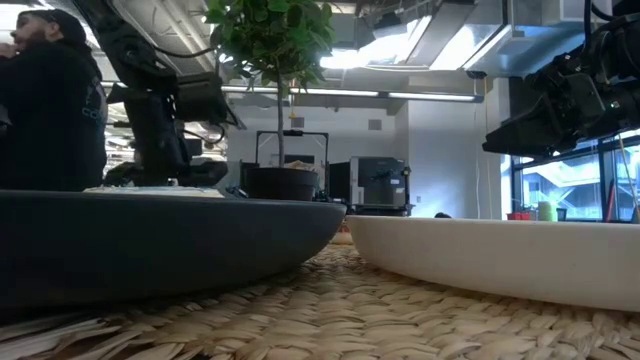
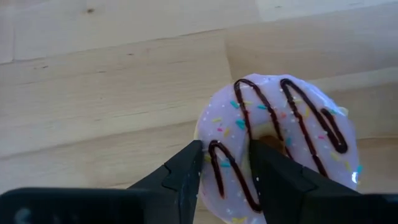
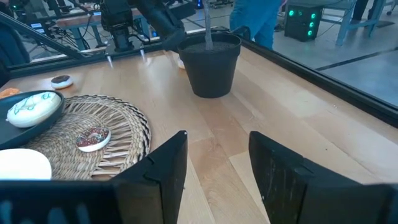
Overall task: Pick & Place donuts
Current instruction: Put the large purple donut on the black plate
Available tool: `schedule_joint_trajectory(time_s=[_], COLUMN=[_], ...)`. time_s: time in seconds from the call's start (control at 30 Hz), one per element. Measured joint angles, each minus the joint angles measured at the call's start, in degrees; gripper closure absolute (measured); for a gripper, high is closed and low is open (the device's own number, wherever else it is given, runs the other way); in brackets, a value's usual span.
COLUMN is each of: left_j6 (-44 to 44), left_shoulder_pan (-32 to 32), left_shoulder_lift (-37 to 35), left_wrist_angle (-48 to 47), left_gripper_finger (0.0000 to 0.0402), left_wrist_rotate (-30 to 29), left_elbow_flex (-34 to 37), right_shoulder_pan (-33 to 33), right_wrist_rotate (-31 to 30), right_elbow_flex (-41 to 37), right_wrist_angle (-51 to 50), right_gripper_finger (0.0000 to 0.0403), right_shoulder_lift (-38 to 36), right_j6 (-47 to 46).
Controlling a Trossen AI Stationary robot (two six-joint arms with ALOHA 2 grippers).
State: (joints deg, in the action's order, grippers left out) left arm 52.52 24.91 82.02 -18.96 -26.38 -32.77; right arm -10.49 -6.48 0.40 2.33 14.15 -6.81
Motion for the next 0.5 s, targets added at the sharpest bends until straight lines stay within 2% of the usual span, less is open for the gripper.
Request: schedule_joint_trajectory(time_s=[0.3,0.5], left_j6=[-4.33,-7.20], left_shoulder_pan=[0.00,-0.08], left_shoulder_lift=[-1.01,-7.58], left_wrist_angle=[-0.82,-3.80], left_gripper_finger=[0.0347,0.0379], left_wrist_rotate=[1.19,1.05], left_elbow_flex=[0.02,0.09], right_shoulder_pan=[0.00,0.00], right_wrist_rotate=[0.00,0.00], right_elbow_flex=[0.01,0.01], right_wrist_angle=[0.02,0.00], right_gripper_finger=[0.0230,0.0230], right_shoulder_lift=[0.00,0.00], right_j6=[0.02,-0.08])
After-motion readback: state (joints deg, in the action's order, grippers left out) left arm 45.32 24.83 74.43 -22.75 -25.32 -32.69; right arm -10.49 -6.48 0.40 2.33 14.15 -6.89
